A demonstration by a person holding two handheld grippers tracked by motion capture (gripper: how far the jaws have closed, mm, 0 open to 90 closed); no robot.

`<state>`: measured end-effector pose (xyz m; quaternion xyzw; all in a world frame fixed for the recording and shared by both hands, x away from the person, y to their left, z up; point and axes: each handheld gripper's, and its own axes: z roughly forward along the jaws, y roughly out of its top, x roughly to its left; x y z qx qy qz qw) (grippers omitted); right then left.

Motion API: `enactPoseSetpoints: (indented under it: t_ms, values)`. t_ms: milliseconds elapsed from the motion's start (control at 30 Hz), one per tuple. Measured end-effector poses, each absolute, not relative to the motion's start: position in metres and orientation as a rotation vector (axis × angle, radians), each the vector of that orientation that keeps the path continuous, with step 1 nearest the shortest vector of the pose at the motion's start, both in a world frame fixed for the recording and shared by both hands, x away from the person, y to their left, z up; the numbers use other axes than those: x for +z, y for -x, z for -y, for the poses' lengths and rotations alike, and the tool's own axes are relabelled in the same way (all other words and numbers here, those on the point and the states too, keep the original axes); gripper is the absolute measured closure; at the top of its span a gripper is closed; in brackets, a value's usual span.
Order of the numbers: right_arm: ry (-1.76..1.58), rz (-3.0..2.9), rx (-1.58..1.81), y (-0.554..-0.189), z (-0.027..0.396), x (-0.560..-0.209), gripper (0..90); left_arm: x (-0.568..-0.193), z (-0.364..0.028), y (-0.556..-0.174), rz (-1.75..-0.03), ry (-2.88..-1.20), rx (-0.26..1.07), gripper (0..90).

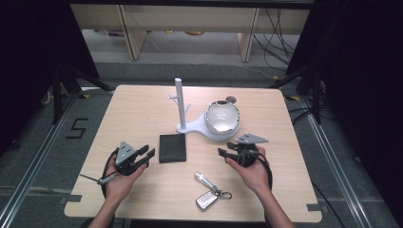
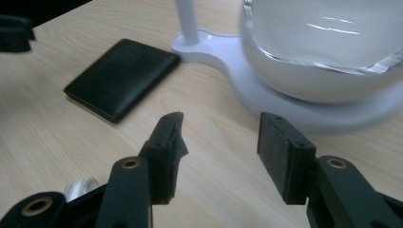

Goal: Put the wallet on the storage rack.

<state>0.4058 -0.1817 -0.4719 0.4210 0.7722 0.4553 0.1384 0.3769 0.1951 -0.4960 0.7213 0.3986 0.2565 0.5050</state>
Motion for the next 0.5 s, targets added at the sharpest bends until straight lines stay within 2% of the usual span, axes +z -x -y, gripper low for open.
enactPoseSetpoints:
  t_ms: [100,200,333,367,500]
  values:
    - [-1.174,-2.324,1.281,-0.424,0.157,-0.469,51.3,-0.494,-0.185,-0.378,-1.002,-1.784,0.574,68.4]
    - [-1.154,-2.363,1.261,-0.438,0.136,-0.469,52.4,-0.490,-0.175,-0.385,-1.011,-1.880,0.544,74.1]
    - [-1.195,-2.412,1.266,-0.450,0.113,-0.470,58.1,-0.492,-0.170,-0.393,-1.062,-1.922,0.471,81.8]
    - [-1.192,-2.425,1.275,-0.454,0.108,-0.471,58.0,-0.494,-0.168,-0.398,-1.066,-1.968,0.430,82.4]
    - [-1.269,-2.438,1.274,-0.465,0.093,-0.475,57.2,-0.498,-0.163,-0.403,-1.064,-1.992,0.410,83.1]
